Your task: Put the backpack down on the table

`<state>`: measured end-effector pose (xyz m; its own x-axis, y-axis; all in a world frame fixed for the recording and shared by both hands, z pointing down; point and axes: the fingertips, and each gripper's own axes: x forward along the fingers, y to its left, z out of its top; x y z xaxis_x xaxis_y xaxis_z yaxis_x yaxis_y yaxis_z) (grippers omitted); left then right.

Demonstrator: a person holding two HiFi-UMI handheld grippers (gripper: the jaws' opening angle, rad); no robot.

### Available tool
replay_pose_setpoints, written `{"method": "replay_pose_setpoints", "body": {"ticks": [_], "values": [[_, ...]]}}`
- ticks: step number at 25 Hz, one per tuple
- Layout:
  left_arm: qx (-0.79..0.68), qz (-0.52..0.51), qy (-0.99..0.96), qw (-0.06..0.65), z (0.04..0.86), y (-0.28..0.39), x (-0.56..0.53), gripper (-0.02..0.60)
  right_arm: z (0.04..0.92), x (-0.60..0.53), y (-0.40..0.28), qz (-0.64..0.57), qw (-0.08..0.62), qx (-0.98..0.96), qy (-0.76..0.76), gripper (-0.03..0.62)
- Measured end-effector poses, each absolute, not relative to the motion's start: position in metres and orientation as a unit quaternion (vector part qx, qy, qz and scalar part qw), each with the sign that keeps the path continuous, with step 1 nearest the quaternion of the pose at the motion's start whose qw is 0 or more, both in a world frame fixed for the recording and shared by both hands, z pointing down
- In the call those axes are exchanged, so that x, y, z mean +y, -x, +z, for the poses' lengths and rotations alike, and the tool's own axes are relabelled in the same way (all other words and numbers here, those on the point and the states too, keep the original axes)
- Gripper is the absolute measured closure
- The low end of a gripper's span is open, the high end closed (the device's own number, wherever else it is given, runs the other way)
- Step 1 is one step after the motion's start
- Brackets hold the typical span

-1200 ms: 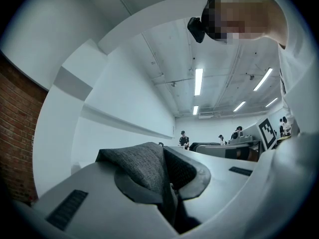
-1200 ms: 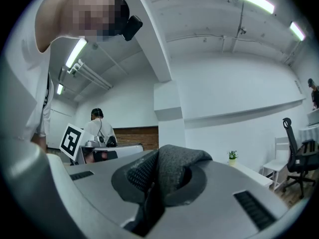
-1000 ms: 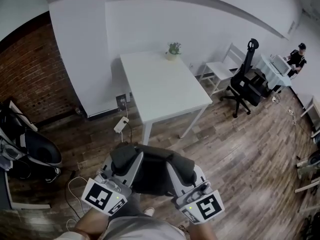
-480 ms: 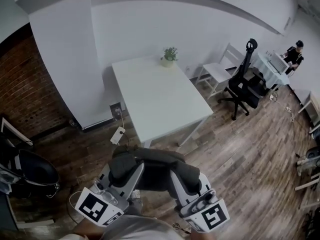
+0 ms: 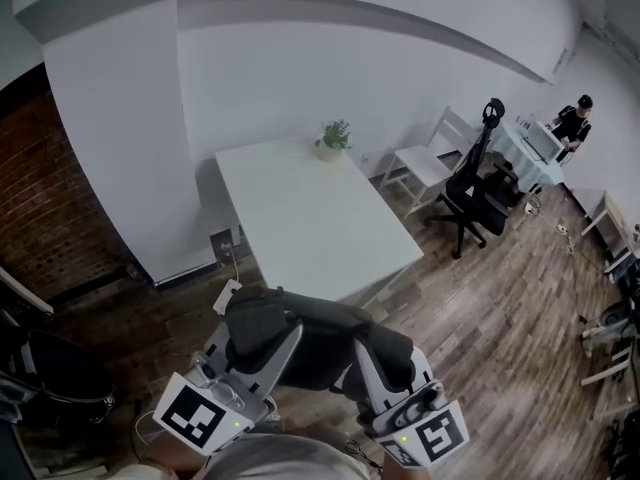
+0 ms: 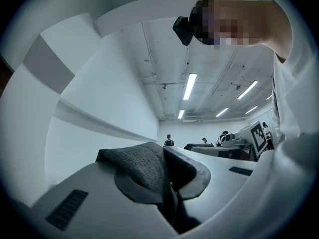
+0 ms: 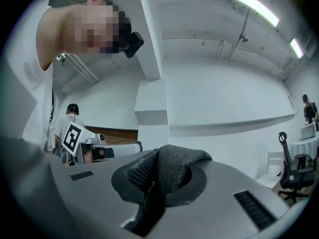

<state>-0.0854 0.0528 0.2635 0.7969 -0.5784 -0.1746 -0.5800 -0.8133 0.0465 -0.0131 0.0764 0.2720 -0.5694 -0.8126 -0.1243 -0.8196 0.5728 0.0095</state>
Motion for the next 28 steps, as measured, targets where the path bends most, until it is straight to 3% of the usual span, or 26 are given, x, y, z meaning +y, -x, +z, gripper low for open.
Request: {"method": "replay_pose_setpoints", "body": {"ticks": [28], "values": [[0.35,0.089,0.93,0.066,0.214,0.077,-0.12,0.534,0.218,-0.089,0.005,0.076,0.08,0.899,0.425,0.542]]}}
